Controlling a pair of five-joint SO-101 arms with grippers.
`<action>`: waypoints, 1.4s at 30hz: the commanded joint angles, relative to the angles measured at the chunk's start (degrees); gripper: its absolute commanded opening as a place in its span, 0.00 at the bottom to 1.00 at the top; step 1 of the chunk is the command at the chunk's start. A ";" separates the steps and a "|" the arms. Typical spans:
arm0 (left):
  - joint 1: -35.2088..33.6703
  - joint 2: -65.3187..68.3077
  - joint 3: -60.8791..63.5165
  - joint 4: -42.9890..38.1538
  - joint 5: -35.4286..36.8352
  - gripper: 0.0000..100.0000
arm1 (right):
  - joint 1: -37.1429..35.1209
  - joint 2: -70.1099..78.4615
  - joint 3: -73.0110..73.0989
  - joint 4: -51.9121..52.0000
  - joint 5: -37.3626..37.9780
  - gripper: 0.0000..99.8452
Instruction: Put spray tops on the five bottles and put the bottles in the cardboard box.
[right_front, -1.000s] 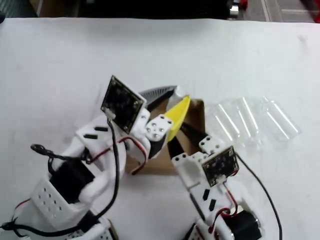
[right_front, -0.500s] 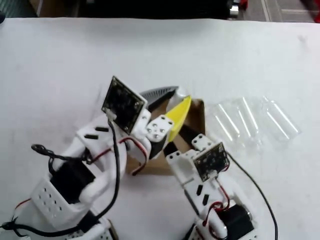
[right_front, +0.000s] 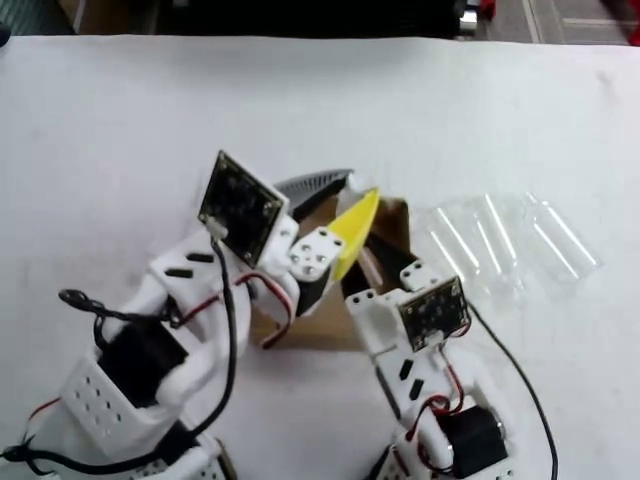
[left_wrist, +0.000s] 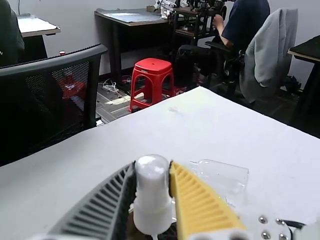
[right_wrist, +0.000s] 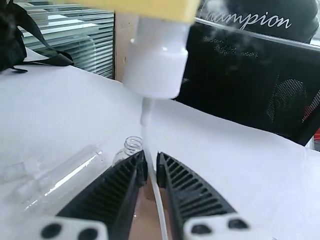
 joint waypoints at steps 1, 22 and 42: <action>0.04 -4.09 -1.14 1.49 -0.70 0.02 | 1.01 -0.22 -0.97 -1.80 0.00 0.02; 0.13 -5.41 3.78 0.18 -4.66 0.02 | 7.25 -0.22 0.18 -5.49 -0.53 0.02; -13.41 -4.88 -5.98 0.26 -10.46 0.02 | 6.73 -0.22 3.43 -4.18 0.00 0.02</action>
